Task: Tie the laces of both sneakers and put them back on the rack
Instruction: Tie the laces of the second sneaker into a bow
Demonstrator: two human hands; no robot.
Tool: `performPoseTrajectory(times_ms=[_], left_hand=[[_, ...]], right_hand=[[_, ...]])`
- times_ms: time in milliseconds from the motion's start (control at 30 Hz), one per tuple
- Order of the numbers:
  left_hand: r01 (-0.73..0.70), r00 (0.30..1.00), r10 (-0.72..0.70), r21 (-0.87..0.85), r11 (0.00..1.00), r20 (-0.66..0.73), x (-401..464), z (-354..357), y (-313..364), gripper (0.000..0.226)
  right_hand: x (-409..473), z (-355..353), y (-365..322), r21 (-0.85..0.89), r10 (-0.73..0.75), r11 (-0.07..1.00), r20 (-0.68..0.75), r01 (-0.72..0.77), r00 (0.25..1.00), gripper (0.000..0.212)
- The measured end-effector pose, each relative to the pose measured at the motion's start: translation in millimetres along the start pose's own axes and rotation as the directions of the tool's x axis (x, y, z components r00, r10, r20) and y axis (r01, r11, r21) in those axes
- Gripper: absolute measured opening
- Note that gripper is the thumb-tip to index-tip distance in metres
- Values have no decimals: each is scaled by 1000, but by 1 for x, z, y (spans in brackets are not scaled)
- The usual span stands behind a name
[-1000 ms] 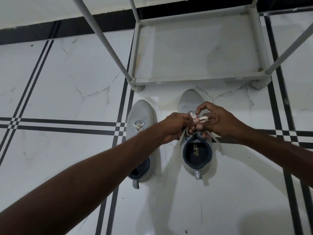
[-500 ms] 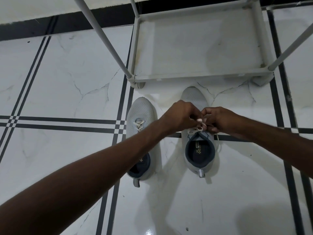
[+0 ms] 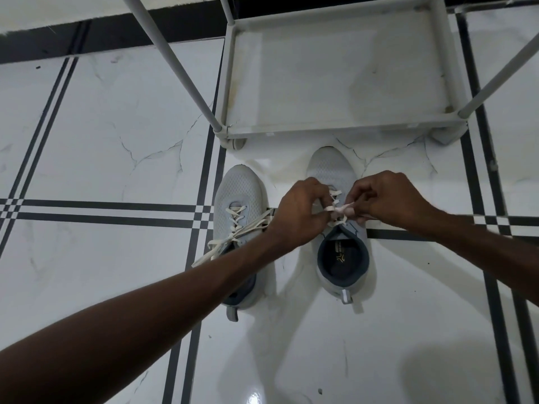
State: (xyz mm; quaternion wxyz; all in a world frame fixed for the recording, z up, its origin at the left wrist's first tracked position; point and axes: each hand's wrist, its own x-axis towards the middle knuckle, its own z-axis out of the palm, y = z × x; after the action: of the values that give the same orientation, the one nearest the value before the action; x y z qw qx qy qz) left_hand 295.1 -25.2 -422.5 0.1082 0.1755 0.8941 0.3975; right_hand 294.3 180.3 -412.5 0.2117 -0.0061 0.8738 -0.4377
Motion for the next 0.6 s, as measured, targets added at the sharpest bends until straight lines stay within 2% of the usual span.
performPoseTrajectory(times_ms=[67,100,167,267,333,400,500,600], left_hand=[[184,983,-182,-69,981,30,-7,-7,-10,18],[220,975,-218,-49,974,45,-11,-10,-15,18],[197,979,-199,35,980,55,-22,-15,-18,12],[29,997,-43,196,980,69,-30,-16,-16,9],[-135,987,81,450,883,137,-31,-15,-17,20],[-246,967,159,567,786,199,-34,-19,-20,29],[-380,921,245,566,731,302,-43,-25,-24,29],[-404,906,258,505,763,335,-48,-31,-32,41]], right_hand=[[-2,-4,7,-132,-55,990,-48,49,997,12],[-3,-5,11,-194,-81,979,-59,68,995,13],[-4,-5,18,-307,-125,946,-47,105,991,17],[-1,1,25,-405,-187,898,-3,170,982,28],[1,3,31,-524,-252,819,35,233,967,21],[0,1,37,-621,-286,730,101,284,953,14],[-4,0,44,-715,-248,641,152,279,957,22],[-7,-3,49,-790,-269,541,163,289,949,32]])
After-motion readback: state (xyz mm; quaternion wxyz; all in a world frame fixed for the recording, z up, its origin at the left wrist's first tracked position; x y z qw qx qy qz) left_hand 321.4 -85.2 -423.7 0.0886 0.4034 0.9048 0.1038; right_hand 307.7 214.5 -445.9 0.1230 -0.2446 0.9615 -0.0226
